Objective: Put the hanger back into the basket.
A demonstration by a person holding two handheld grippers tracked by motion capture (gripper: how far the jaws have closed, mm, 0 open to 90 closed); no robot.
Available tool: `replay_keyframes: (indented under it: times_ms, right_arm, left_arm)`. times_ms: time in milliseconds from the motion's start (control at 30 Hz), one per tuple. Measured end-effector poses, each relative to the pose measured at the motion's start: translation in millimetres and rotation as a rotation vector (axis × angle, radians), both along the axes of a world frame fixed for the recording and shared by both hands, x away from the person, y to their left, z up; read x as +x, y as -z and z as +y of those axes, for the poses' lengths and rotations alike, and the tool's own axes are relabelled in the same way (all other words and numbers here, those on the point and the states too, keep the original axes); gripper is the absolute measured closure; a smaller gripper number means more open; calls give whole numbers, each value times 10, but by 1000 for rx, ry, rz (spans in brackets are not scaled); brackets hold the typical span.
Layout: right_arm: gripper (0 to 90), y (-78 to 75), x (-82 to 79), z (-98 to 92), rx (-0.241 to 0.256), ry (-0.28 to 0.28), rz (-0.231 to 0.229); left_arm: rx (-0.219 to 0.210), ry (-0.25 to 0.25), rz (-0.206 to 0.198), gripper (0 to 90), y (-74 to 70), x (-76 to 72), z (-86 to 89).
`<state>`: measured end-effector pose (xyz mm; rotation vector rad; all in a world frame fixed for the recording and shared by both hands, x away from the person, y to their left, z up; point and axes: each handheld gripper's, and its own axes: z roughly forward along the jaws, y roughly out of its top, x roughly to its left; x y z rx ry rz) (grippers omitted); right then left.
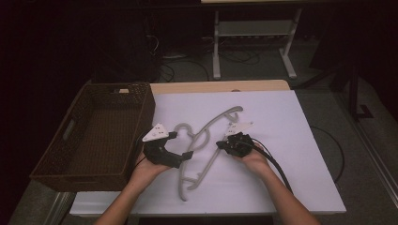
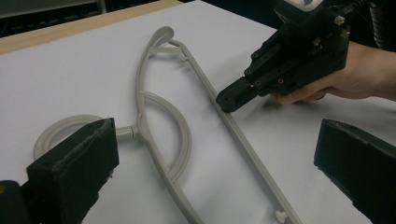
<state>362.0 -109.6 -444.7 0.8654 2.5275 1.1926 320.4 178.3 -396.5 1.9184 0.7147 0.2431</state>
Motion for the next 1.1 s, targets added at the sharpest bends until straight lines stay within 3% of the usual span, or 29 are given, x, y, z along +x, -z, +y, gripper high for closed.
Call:
replay_keyframes:
  times_ms: [400, 667, 867, 1000, 1100]
  right_arm:
    - [894, 51, 0, 6, -39, -2, 27]
    - [894, 52, -5, 13, -45, 0, 26]
    - [894, 52, -4, 14, -46, -2, 24]
    - [895, 55, -2, 14, -42, -2, 25]
    - [894, 55, 0, 10, -41, -3, 27]
  left_arm:
    - [9, -5, 4, 0, 4, -3, -10]
    - [65, -16, 28, 0, 69, 28, -71]
    - [135, -25, 64, 0, 185, 93, -154]
    - [210, -25, 96, 3, 272, 144, -195]
    - [244, -34, 113, 64, 335, 184, -224]
